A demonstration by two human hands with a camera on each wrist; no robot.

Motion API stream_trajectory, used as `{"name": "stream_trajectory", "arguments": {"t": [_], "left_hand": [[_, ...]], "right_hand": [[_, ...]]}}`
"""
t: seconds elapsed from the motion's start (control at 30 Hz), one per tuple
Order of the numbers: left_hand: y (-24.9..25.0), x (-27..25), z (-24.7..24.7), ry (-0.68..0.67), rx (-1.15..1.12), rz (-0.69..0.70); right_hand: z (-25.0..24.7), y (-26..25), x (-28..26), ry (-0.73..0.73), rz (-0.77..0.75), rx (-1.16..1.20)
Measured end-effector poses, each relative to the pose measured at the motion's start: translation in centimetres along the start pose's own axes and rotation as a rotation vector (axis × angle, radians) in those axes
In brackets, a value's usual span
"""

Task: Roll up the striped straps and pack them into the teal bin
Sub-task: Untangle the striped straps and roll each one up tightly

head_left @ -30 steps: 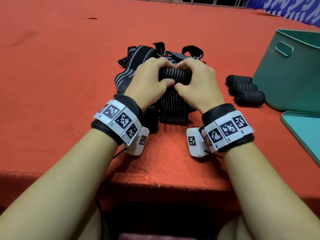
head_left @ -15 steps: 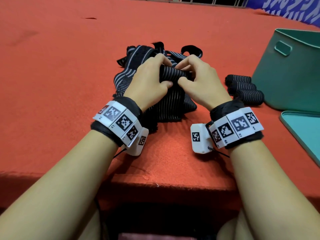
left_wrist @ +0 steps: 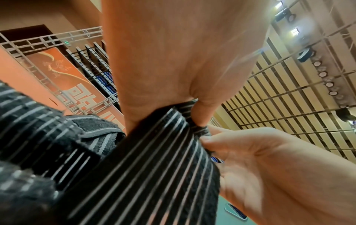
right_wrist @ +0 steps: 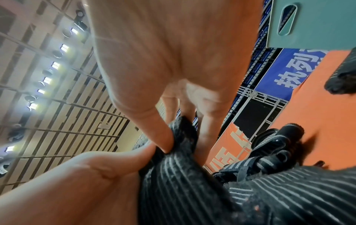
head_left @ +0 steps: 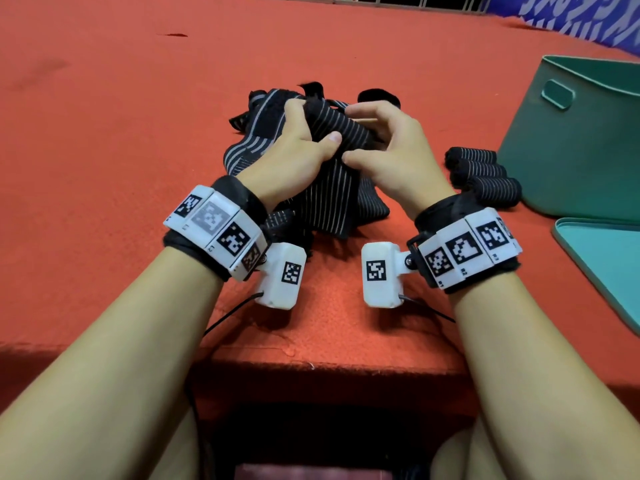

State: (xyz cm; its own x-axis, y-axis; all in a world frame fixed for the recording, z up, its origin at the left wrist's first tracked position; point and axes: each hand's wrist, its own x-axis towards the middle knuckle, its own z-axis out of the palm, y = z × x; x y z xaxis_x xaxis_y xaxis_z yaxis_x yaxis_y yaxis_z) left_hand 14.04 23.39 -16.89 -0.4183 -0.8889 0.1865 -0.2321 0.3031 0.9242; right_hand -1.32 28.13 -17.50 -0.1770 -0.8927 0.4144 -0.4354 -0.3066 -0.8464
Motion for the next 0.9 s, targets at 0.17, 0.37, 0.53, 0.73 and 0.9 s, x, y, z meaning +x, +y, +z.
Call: {"name": "stream_trajectory", "arguments": {"t": [0.17,0.37,0.53,0.73,0.9], "left_hand": [[-0.1,-0.3,0.2,-0.055,-0.152,-0.082],[0.9,-0.7,0.4,-0.122,-0.298,-0.126],[0.3,-0.7,0.4,-0.086,-0.299,-0.102],[-0.3,0.4,1.3,0.004,-0.303,0.025],[-0.8,0.3,1.5,-0.052,0.119,0.114]], "right_hand": [[-0.5,0.4,0.0,0.002,-0.043,-0.117],[-0.3,0.2,-0.2,0.103,-0.124,-0.135],[-0.6,-0.2,-0.1,0.073,0.051,0.02],[-0.9,0.1,0.2,0.037,0.271,0.276],[-0.1,-0.1,0.3,0.028,0.214,0.158]]}}
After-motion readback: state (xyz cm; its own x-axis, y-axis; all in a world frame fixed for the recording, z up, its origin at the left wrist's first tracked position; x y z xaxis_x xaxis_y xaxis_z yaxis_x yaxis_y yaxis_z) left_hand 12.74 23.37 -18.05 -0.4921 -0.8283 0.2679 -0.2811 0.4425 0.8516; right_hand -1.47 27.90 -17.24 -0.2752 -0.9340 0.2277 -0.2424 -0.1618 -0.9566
